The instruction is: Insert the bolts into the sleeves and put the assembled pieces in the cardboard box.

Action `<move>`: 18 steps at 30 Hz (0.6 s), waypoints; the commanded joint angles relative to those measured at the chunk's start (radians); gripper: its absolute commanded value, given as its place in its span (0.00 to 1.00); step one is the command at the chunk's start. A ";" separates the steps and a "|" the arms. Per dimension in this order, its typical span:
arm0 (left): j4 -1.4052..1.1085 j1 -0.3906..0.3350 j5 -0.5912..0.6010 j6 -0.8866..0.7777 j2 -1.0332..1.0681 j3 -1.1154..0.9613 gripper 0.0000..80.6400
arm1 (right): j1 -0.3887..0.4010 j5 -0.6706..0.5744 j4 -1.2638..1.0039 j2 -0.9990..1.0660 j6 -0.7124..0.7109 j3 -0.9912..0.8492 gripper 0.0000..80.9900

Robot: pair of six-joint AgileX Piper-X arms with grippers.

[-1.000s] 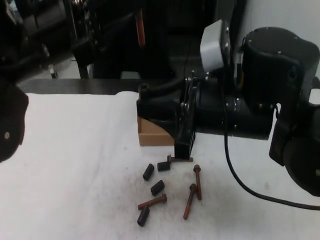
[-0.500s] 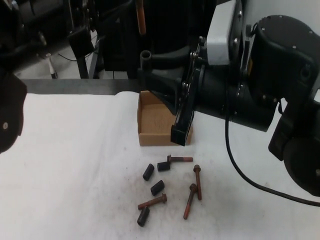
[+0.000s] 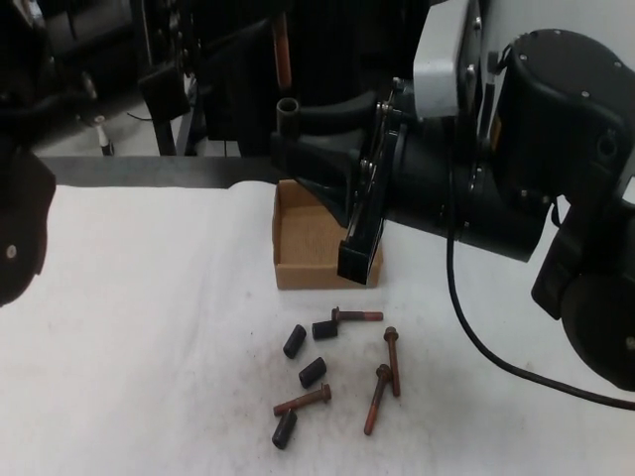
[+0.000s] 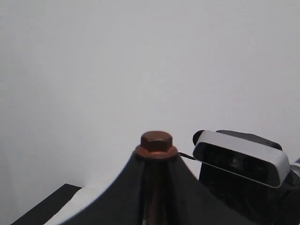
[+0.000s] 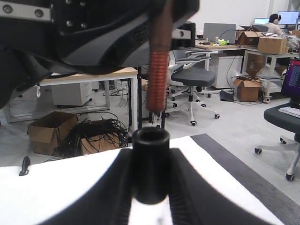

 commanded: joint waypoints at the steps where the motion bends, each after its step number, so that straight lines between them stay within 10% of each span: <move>1: 0.001 -0.005 0.020 0.000 -0.003 -0.002 0.00 | 0.001 -0.010 -0.019 -0.005 0.008 -0.004 0.01; 18: 0.092 -0.005 0.054 0.079 -0.003 -0.002 0.00 | 0.001 -0.010 -0.019 -0.005 0.027 -0.016 0.01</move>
